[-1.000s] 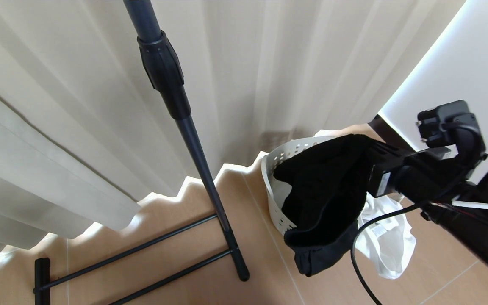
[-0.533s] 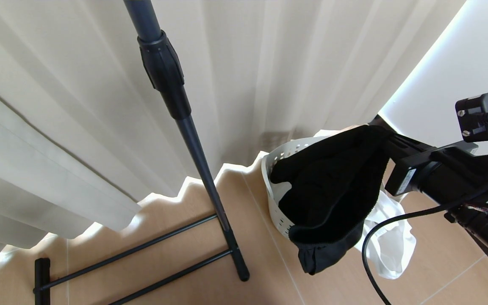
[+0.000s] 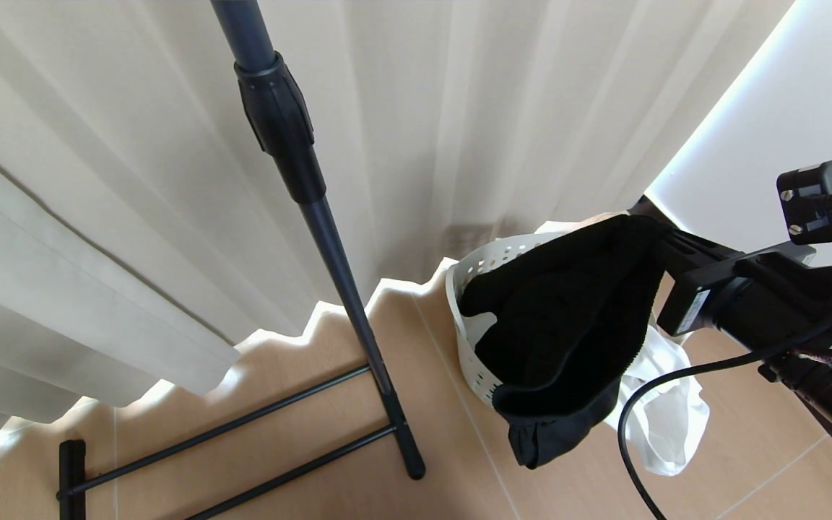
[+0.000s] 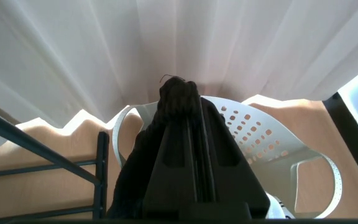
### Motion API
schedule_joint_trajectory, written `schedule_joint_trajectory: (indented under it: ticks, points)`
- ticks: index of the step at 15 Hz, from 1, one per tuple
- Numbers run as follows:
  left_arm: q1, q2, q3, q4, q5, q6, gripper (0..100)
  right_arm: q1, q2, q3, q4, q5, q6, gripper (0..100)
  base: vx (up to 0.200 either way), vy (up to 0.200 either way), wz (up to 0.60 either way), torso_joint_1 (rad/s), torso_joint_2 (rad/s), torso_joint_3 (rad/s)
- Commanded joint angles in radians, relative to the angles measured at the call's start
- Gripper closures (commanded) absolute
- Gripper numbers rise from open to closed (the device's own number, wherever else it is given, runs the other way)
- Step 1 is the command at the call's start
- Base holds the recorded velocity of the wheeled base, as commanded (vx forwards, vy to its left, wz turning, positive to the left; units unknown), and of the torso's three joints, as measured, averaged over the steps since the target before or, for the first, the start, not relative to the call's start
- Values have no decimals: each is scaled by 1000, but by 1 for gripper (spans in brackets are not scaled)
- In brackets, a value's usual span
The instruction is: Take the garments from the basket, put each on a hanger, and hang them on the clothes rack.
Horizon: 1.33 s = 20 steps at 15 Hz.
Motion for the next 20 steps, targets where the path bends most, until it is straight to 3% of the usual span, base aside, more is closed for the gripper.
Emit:
schedule_joint_trajectory:
  ticks: [1, 13, 20]
  points:
    - [0, 1, 0, 0, -1, 0, 0, 6, 2, 0, 0, 0, -1, 100, 0, 0, 0, 0, 0, 0]
    - [0, 1, 0, 0, 3, -6, 0, 17, 1, 0, 0, -2, -1, 100, 0, 0, 0, 0, 1, 5]
    - [0, 1, 0, 0, 3, -6, 0, 16, 2, 6, -1, -3, -1, 100, 0, 0, 0, 4, 0, 182]
